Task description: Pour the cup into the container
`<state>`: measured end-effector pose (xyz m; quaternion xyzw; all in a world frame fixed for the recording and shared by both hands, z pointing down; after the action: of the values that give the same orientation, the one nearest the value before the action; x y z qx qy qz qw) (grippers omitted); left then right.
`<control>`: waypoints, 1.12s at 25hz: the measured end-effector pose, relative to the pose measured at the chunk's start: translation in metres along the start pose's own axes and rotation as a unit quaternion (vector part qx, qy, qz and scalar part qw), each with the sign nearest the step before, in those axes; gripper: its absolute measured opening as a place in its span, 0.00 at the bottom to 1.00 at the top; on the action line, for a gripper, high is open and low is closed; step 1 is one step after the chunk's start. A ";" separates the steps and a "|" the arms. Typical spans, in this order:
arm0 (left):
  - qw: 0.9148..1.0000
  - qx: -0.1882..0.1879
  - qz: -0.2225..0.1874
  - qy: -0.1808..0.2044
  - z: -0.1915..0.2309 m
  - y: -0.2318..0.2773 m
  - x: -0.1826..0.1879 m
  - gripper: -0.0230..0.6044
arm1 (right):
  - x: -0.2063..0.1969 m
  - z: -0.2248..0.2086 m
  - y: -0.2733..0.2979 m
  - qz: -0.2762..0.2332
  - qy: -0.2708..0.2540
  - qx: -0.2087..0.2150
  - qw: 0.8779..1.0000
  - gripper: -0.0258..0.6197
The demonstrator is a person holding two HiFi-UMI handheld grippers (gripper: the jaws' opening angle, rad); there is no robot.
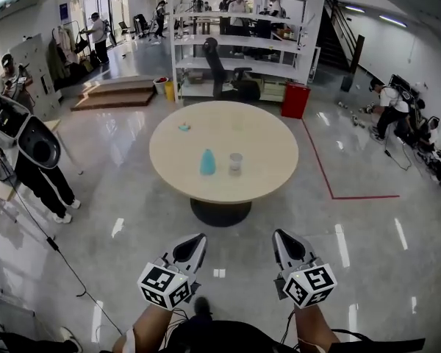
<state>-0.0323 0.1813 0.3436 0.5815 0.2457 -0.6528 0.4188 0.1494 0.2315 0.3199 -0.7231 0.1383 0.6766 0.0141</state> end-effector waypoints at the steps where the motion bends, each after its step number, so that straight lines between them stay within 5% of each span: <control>1: 1.000 -0.003 0.000 0.000 0.013 0.007 0.004 0.02 | 0.005 -0.002 0.014 -0.002 -0.002 -0.003 1.000 0.05; 14: 1.000 -0.027 0.007 -0.007 0.155 0.099 0.039 0.02 | 0.020 -0.031 0.177 0.018 0.003 -0.028 0.999 0.05; 28: 1.000 0.031 0.002 -0.003 0.245 0.285 0.092 0.02 | 0.060 -0.175 0.347 -0.003 -0.014 0.051 0.999 0.05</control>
<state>0.0715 -0.1912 0.3518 0.5925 0.2225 -0.6614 0.4025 0.2466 -0.1496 0.3339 -0.7126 0.1706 0.6783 0.0553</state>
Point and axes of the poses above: the fingertips, and each gripper's own axes: y forward along the fingers, z to its left, x out of its top, the point moved 1 cm from there along -y, backward along the fingers, and after that the axes turned 7 degrees about z, right-handed, at the moved point
